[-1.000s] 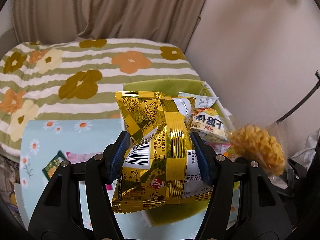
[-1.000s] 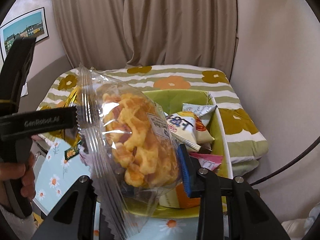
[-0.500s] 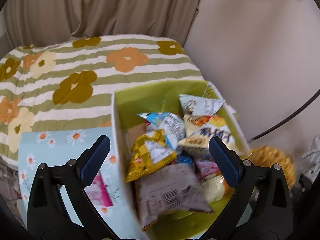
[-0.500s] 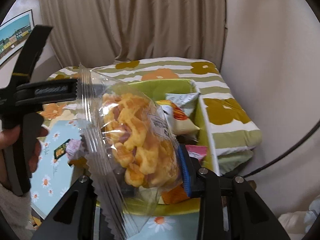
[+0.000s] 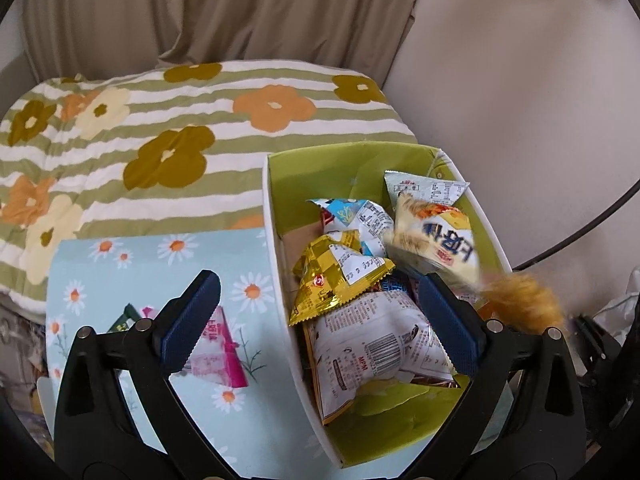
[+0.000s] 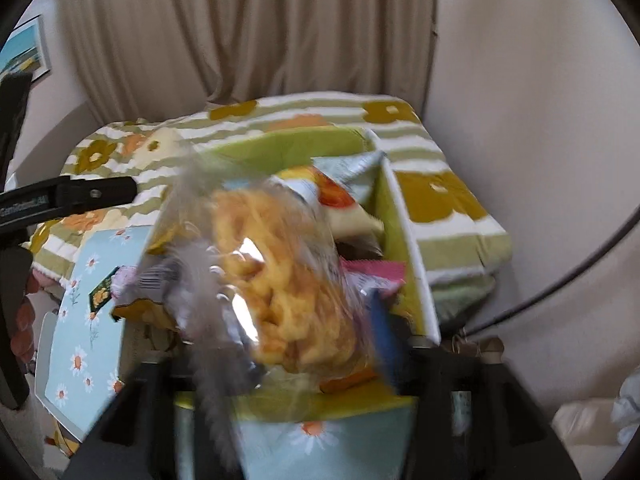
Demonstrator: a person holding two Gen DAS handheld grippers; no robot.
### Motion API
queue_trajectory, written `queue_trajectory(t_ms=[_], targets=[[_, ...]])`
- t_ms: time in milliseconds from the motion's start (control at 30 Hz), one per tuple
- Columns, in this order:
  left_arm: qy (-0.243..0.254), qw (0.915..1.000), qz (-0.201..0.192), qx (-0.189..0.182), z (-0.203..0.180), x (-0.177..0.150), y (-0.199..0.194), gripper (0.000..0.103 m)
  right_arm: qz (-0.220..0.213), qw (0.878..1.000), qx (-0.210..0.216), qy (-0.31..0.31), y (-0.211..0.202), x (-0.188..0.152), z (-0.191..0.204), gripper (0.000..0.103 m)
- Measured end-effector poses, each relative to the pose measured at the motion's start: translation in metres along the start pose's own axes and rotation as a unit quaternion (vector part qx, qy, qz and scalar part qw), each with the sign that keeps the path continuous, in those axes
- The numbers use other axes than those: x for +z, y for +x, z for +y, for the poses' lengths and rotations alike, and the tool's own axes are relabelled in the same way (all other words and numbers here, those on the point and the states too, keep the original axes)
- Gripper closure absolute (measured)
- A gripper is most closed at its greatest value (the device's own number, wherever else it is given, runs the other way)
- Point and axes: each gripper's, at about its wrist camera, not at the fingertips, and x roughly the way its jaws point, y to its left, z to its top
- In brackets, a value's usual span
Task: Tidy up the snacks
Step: 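Carry both snacks over the yellow box and open both tools to drop them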
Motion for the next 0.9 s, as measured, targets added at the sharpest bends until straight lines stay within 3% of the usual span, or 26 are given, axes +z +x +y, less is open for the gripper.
queue_trajectory(t_ms=[33,67,333,567,900], targets=[[-0.002,1.0000,-0.001,-0.001,0.001,-0.001,-0.002,0.004,-0.011,1.000,0.011,-0.004,-0.004,0.000,0.002,0.006],[-0.003,1.0000,0.000,0.000,0.001,-0.003,-0.003,0.004,-0.020,0.999,0.023,-0.009,-0.009,-0.001,0.004,0.003],[-0.014,0.9998,-0.002,0.012,0.005,-0.016,-0.015,0.004,-0.039,0.998,0.050,-0.021,-0.023,0.000,0.007,0.003],[-0.030,0.9986,-0.027,0.035,0.009,-0.029,-0.048,0.004,-0.048,0.996,0.071,-0.031,-0.036,0.006,0.009,0.003],[-0.060,0.9911,-0.061,0.102,0.037,-0.062,-0.113,0.004,-0.070,0.988,0.121,-0.065,-0.052,0.017,0.031,0.003]])
